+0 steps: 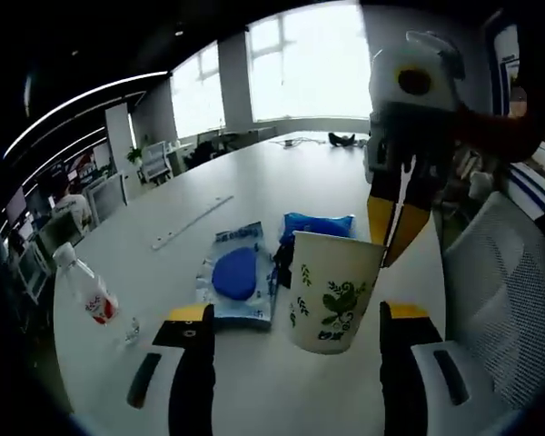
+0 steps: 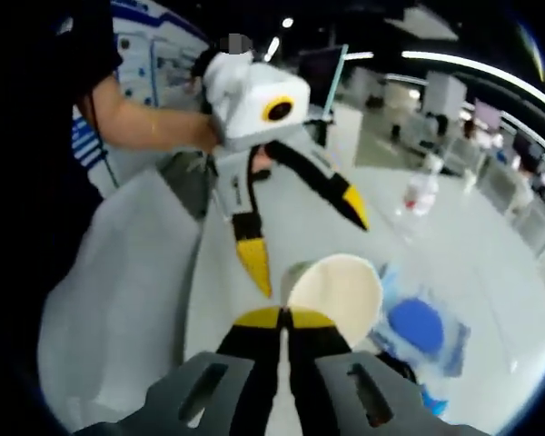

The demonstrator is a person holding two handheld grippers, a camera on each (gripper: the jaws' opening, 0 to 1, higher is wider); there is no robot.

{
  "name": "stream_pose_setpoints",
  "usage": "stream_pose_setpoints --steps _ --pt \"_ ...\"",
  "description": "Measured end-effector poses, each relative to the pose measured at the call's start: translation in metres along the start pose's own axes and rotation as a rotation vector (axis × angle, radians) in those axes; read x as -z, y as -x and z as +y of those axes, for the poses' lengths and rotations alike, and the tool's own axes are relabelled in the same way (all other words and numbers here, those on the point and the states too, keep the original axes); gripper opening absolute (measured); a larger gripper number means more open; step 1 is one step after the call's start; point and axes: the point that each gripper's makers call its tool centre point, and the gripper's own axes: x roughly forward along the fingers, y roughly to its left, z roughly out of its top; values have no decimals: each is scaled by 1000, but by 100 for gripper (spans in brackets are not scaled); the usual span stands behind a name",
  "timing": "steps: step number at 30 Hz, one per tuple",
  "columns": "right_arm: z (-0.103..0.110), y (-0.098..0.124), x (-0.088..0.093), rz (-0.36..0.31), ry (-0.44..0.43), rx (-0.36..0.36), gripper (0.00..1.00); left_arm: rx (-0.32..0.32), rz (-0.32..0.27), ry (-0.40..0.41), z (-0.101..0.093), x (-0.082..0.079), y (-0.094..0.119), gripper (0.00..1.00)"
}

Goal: Arrange the tabletop items into an orderly group along one side of the table until the central work area is clear of visible clutter.

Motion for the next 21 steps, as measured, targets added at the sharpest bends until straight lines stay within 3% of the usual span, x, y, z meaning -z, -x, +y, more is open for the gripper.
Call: stream_pose_setpoints --steps 21 --pt "15 -3 -2 62 116 -32 0 100 52 -46 -29 6 -8 50"
